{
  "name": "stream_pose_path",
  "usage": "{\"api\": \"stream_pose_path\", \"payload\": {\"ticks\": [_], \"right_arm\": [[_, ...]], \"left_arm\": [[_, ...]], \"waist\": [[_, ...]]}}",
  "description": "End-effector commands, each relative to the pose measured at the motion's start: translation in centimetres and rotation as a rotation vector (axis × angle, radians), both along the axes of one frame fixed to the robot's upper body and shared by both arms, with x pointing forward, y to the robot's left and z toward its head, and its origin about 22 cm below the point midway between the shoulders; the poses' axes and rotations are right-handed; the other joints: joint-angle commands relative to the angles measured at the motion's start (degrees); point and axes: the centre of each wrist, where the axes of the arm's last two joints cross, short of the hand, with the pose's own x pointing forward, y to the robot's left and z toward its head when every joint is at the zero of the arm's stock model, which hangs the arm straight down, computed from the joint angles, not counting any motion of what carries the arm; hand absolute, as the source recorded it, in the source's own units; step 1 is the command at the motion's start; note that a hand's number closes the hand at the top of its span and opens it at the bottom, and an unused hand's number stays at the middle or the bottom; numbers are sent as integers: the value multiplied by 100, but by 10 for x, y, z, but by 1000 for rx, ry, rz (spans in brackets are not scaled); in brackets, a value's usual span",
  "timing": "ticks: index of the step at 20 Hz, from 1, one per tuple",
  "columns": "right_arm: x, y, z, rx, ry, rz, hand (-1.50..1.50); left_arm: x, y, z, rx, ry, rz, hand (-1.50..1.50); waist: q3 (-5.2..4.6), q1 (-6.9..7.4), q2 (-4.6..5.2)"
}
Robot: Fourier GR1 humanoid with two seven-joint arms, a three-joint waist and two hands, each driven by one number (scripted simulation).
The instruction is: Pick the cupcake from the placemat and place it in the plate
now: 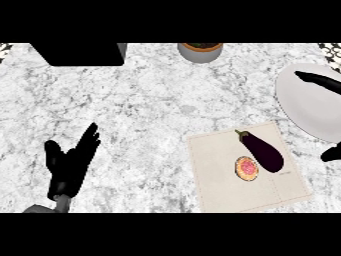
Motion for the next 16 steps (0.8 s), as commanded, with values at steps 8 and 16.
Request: {"api": "stream_pose_path", "payload": {"ticks": [8, 16], "right_arm": [[-30, 82, 2, -228, 37, -2, -150], [-52, 96, -37, -302, 97, -9, -150]], "left_arm": [[10, -5, 0, -10, 20, -2, 0], [4, 1, -14, -1, 7, -6, 0]], "waist": [[-6, 16, 19], [-3, 35, 26]]}}
